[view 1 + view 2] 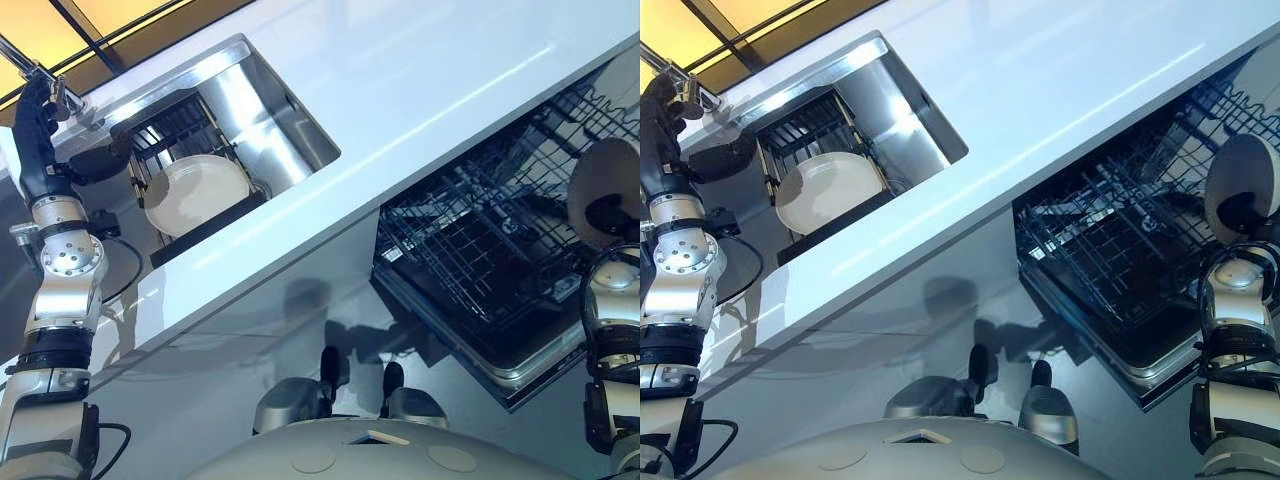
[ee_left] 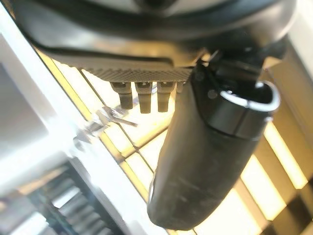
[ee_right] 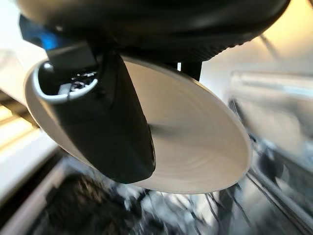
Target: Pick up plates and place into dishwasher.
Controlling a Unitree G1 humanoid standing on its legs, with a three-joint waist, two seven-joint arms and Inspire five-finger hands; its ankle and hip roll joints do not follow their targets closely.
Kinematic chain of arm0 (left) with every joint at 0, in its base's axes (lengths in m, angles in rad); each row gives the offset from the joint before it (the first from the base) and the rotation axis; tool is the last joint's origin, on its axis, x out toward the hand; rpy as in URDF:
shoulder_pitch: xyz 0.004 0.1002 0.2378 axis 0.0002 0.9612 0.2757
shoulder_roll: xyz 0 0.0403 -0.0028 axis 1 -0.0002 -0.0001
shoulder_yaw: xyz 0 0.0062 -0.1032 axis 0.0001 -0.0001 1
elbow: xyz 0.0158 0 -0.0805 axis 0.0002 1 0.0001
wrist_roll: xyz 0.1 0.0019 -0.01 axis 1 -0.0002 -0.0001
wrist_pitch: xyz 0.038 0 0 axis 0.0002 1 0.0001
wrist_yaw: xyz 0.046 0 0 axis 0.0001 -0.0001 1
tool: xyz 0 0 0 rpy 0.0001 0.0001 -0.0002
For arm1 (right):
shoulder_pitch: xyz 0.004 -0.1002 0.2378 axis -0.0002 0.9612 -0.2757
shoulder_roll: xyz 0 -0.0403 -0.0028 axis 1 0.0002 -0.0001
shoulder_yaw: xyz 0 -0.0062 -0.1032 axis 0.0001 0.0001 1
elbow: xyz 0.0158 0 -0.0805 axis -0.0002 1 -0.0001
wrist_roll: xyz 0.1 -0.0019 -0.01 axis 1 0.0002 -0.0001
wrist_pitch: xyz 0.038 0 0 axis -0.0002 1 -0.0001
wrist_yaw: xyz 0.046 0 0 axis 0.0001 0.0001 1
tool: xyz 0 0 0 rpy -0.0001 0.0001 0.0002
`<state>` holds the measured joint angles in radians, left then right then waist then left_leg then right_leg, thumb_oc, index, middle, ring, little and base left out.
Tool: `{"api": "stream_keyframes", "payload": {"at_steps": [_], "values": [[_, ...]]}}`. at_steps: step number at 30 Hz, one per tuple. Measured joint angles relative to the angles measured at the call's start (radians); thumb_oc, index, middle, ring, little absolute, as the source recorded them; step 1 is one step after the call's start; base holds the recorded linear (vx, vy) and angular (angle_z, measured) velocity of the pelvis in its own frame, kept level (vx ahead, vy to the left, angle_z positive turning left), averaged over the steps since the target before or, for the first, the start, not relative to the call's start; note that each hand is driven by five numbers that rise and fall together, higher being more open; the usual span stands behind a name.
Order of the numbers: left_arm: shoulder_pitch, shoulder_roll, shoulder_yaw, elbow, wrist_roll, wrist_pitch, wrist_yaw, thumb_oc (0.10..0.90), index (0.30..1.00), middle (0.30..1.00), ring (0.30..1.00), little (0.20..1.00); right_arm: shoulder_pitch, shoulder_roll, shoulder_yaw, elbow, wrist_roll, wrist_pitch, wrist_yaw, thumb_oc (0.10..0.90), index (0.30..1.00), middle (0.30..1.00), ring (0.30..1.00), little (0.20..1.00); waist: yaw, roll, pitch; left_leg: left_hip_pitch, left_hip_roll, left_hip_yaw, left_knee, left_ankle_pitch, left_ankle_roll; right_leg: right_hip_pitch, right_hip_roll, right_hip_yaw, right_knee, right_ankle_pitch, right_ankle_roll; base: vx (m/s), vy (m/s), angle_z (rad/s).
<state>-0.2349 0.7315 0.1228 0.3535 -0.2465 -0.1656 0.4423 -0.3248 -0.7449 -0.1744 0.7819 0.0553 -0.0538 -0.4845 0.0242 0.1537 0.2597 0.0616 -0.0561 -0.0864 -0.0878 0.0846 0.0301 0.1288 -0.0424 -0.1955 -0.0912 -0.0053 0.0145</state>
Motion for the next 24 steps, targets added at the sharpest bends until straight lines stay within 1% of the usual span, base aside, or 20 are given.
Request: {"api": "stream_keyframes", "payload": {"at_steps": [3, 5, 8, 10, 11, 14, 17, 18, 19, 20, 21, 22, 24], "values": [[0.0, 0.009, 0.0, 0.028, -0.034, -0.002, 0.0, 0.8, 0.9, 0.9, 0.9, 0.9, -0.004, -0.041, 0.052, 0.007, -0.003, -0.026, 0.041, 0.1, 0.3, 0.3, 0.3, 0.2, 0.004, 0.007, 0.032, -0.01, 0.0, -0.005, 0.005, 0.002, -0.001, -0.004, 0.0, -0.011, 0.0, 0.0, 0.0, -0.02, -0.025, 0.12], [0.0, 0.027, 0.0, 0.04, -0.056, -0.006, 0.0, 0.8, 0.9, 0.9, 0.9, 0.9, -0.018, -0.064, 0.075, 0.007, -0.022, -0.043, 0.06, 0.1, 0.3, 0.3, 0.3, 0.2, 0.006, 0.007, 0.039, -0.039, -0.001, -0.013, 0.012, 0.002, -0.002, -0.025, 0.001, -0.015, 0.0, 0.0, -0.001, -0.01, -0.019, 0.1], [-0.001, 0.034, 0.001, 0.046, -0.078, -0.009, 0.0, 0.8, 0.9, 0.9, 0.9, 0.9, -0.053, -0.067, 0.079, 0.01, -0.046, -0.042, 0.079, 0.1, 0.3, 0.3, 0.3, 0.2, 0.01, 0.006, 0.061, -0.04, -0.002, -0.015, 0.014, 0.002, -0.002, -0.024, 0.001, -0.015, 0.0, 0.0, -0.001, -0.05, -0.031, 0.04], [-0.004, 0.052, 0.001, 0.047, -0.079, -0.014, -0.001, 0.8, 0.9, 0.9, 0.9, 0.9, -0.102, -0.087, 0.116, 0.023, -0.072, -0.035, 0.096, 0.1, 0.3, 0.3, 0.3, 0.2, 0.013, 0.004, 0.086, -0.045, -0.002, -0.017, 0.014, 0.002, -0.002, -0.028, 0.002, -0.016, 0.0, 0.0, 0.0, -0.06, -0.058, 0.03], [-0.006, 0.058, 0.001, 0.047, -0.082, -0.014, -0.001, 0.8, 0.9, 0.9, 0.9, 0.9, -0.115, -0.097, 0.127, 0.03, -0.08, -0.025, 0.109, 0.1, 0.3, 0.3, 0.3, 0.2, 0.014, 0.003, 0.089, -0.053, -0.002, -0.019, 0.016, 0.002, -0.002, -0.033, 0.002, -0.018, 0.0, 0.0, 0.0, -0.07, -0.072, 0.08], [-0.019, 0.077, 0.001, 0.047, -0.106, -0.015, -0.001, 0.8, 0.9, 0.9, 0.9, 0.9, -0.151, -0.122, 0.153, 0.062, -0.098, 0.047, 0.152, 0.1, 0.3, 0.3, 0.3, 0.2, 0.017, -0.008, 0.098, -0.073, -0.004, -0.029, 0.026, 0.002, -0.002, -0.043, 0.002, -0.032, 0.0, 0.0, 0.0, -0.06, -0.061, 0.14], [-0.025, 0.11, 0.0, 0.047, -0.109, -0.016, -0.001, 0.8, 0.9, 0.9, 0.9, 0.9, -0.181, -0.13, 0.158, 0.074, -0.12, 0.1, 0.19, 0.1, 0.3, 0.3, 0.3, 0.2, 0.022, -0.031, 0.112, -0.092, -0.002, -0.029, 0.033, 0.002, -0.002, -0.06, 0.004, -0.032, 0.006, 0.0, -0.001, -0.04, -0.045, 0.02], [-0.038, 0.112, 0.0, 0.047, -0.109, -0.016, -0.001, 0.8, 0.9, 0.9, 0.9, 0.9, -0.202, -0.132, 0.158, 0.091, -0.133, 0.135, 0.204, 0.1, 0.3, 0.3, 0.3, 0.2, 0.024, -0.041, 0.119, -0.093, -0.003, -0.029, 0.034, 0.002, -0.002, -0.061, 0.004, -0.033, 0.008, 0.0, -0.001, -0.03, -0.039, 0.03], [-0.045, 0.112, -0.001, 0.047, -0.109, -0.016, -0.001, 0.8, 0.9, 0.9, 0.9, 0.9, -0.215, -0.133, 0.159, 0.105, -0.14, 0.155, 0.21, 0.1, 0.3, 0.3, 0.3, 0.2, 0.025, -0.046, 0.122, -0.093, -0.003, -0.029, 0.036, 0.002, -0.002, -0.061, 0.004, -0.033, 0.01, 0.0, -0.001, -0.04, -0.043, 0.02], [-0.055, 0.113, -0.001, 0.046, -0.111, -0.016, -0.001, 0.8, 0.9, 0.9, 0.9, 0.9, -0.236, -0.139, 0.171, 0.135, -0.152, 0.19, 0.216, 0.27, 0.446, 0.446, 0.446, 0.37, 0.027, -0.053, 0.126, -0.096, -0.006, -0.03, 0.041, 0.002, -0.002, -0.062, 0.004, -0.034, 0.012, 0.0, 0.0, -0.02, -0.033, 0.04], [-0.062, 0.113, -0.001, 0.044, -0.116, -0.016, -0.001, 0.8, 0.9, 0.9, 0.9, 0.9, -0.246, -0.142, 0.177, 0.153, -0.158, 0.208, 0.219, 0.336, 0.502, 0.502, 0.502, 0.436, 0.027, -0.056, 0.128, -0.099, -0.007, -0.032, 0.042, 0.002, -0.002, -0.064, 0.004, -0.035, 0.013, 0.0, 0.0, -0.03, -0.041, 0.08], [-0.071, 0.118, -0.001, 0.042, -0.122, -0.016, -0.001, 0.8, 0.9, 0.9, 0.9, 0.9, -0.262, -0.148, 0.178, 0.176, -0.157, 0.226, 0.223, 0.8, 0.9, 0.9, 0.9, 0.9, 0.027, -0.062, 0.132, -0.11, -0.009, -0.036, 0.048, 0.002, -0.002, -0.071, 0.002, -0.036, 0.014, 0.0, 0.0, -0.02, -0.038, 0.07], [-0.082, 0.121, -0.002, 0.042, -0.127, -0.016, -0.001, 0.8, 0.9, 0.9, 0.9, 0.9, -0.28, -0.149, 0.187, 0.199, -0.159, 0.237, 0.247, 0.8, 0.9, 0.9, 0.9, 0.9, 0.03, -0.071, 0.137, -0.11, -0.009, -0.037, 0.051, 0.003, -0.002, -0.072, 0.002, -0.036, 0.021, 0.0, 0.0, -0.01, -0.042, 0.05]]}}
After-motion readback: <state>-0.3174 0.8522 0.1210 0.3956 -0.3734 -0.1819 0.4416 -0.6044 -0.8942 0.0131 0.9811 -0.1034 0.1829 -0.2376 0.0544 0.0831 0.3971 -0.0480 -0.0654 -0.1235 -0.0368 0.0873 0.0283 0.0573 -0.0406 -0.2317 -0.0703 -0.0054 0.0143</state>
